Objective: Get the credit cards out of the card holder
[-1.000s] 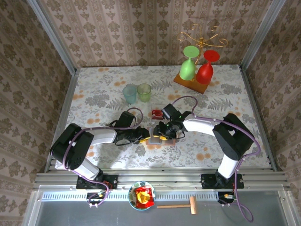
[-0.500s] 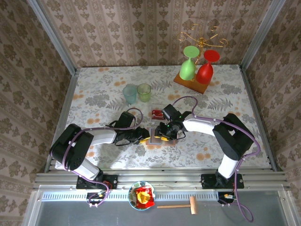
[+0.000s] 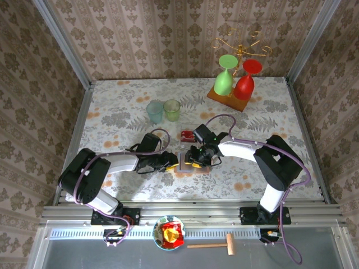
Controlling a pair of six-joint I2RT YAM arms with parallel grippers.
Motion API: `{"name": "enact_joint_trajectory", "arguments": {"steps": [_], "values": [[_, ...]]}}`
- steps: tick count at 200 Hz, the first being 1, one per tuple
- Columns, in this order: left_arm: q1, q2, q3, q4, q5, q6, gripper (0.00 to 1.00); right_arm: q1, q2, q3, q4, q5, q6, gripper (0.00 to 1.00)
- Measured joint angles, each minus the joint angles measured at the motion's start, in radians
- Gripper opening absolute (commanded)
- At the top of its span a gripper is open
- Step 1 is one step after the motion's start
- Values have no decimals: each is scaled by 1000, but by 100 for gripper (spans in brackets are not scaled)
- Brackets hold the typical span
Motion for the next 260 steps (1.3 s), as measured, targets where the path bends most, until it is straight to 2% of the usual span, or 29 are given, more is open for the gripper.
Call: {"name": "enact_joint_trajectory", "arguments": {"steps": [77, 182, 260], "values": [[0, -24, 24, -11, 1, -4, 33, 0, 0, -2, 3, 1, 0, 39], [-18, 20, 30, 133, 70, -84, 32, 0, 0, -19, 29, 1, 1, 39], [-19, 40, 30, 147, 76, -97, 32, 0, 0, -23, 29, 2, 2, 39]]}}
